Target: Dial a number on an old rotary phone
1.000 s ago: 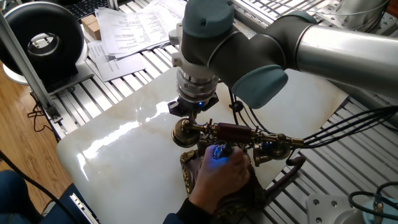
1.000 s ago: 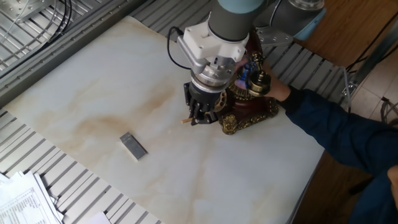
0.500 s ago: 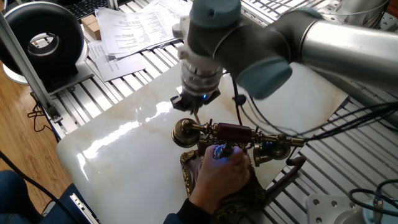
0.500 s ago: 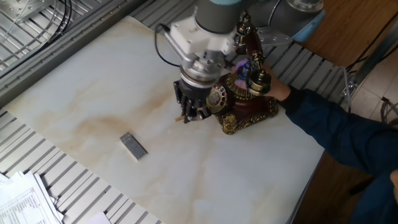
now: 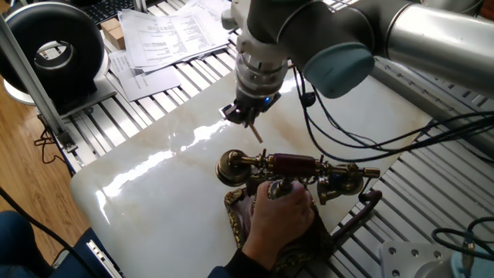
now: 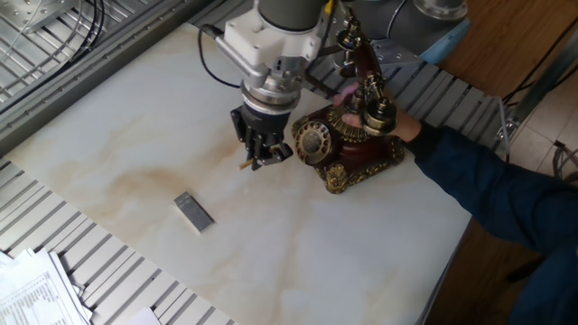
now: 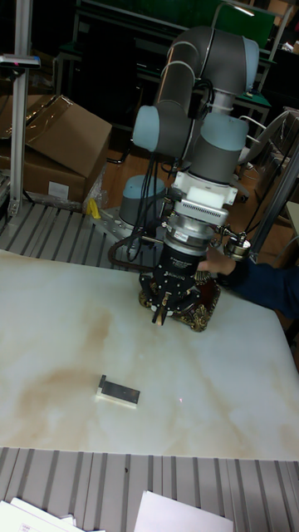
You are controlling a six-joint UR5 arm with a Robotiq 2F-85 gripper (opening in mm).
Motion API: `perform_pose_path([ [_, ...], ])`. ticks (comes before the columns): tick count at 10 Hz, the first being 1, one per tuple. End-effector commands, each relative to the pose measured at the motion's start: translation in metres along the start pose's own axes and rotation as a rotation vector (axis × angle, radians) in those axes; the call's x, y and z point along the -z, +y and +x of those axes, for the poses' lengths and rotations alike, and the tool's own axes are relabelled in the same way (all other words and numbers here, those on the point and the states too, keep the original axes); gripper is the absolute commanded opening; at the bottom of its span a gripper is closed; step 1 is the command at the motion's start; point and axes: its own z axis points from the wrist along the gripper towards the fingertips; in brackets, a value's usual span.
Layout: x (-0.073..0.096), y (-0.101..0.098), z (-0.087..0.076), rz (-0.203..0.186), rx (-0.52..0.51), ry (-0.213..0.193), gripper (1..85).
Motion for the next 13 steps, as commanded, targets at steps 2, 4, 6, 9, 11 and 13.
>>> perform_pose_path([
  [2, -0.014, -0.001, -0.002, -0.014, 0.147, 0.033, 12.7],
  [4, -0.017, -0.003, 0.031, -0.040, 0.456, 0.165, 83.3],
  [6, -0.012, 0.006, 0.036, -0.050, 0.441, 0.198, 79.3],
  [9, 0.007, -0.003, 0.020, 0.019, 0.174, 0.093, 2.0],
  [11, 0.031, -0.014, 0.040, 0.045, 0.200, 0.118, 2.0],
  [13, 0.028, -0.051, 0.056, 0.054, 0.239, 0.099, 2.0],
])
